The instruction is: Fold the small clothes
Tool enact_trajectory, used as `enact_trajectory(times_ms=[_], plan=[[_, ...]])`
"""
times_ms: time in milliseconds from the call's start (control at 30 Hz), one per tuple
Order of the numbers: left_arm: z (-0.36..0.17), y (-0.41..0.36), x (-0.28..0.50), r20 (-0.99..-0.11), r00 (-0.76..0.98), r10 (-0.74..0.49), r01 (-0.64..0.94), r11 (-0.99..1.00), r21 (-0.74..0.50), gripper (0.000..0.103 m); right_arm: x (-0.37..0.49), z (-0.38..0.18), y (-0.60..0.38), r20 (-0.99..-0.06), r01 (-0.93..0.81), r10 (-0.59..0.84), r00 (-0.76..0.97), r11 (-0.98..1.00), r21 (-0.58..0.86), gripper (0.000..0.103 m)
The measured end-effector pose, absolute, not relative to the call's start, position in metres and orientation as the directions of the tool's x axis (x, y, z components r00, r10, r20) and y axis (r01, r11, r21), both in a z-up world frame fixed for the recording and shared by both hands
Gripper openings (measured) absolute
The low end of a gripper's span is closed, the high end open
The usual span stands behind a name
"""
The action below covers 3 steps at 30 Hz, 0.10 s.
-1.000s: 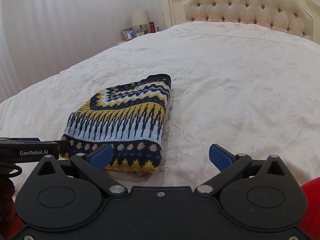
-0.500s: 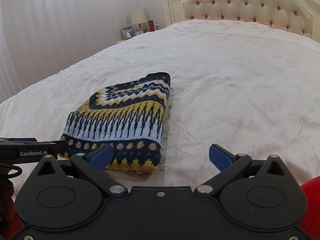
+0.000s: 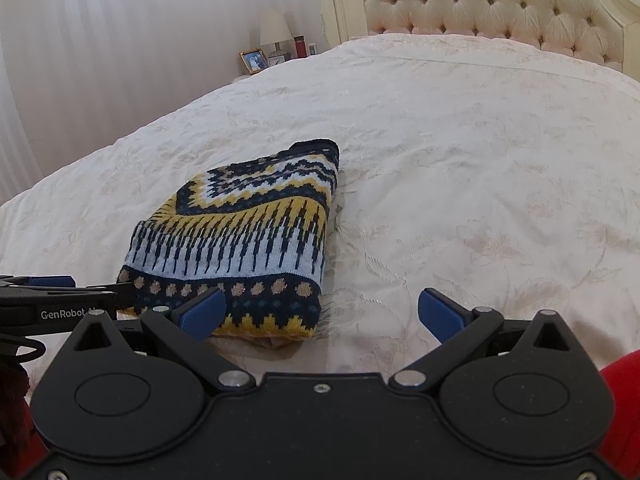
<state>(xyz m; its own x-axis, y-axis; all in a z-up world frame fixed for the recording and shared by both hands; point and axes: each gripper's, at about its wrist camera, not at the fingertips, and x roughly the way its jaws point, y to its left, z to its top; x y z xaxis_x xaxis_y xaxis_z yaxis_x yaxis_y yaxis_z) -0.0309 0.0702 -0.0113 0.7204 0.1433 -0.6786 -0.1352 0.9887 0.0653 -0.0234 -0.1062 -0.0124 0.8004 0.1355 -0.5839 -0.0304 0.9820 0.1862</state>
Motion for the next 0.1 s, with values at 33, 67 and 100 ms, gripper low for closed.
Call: enact_trajectory(times_ms=[33,67,100], plan=[[-0.0114,0.0703,-0.0309,-0.68,0.72,0.141,-0.133,0.989,0.065,0.079,-0.0233,-0.0123,-0.1062,-0.585,-0.03,0.135,0.8,0.982,0.186,0.102],[-0.0116,0.0701,-0.0305,-0.681,0.719,0.139,-0.131,0.989,0.064,0.079,-0.0236,-0.0125,-0.1059,-0.585,-0.03,0.135,0.799,0.982,0.185,0.102],[-0.0117,0.07,-0.0304,-0.684,0.717,0.137,-0.128,0.99,0.064,0.079,-0.0237,-0.0124,-0.1059,-0.585,-0.03,0.135,0.8,0.982,0.186,0.102]])
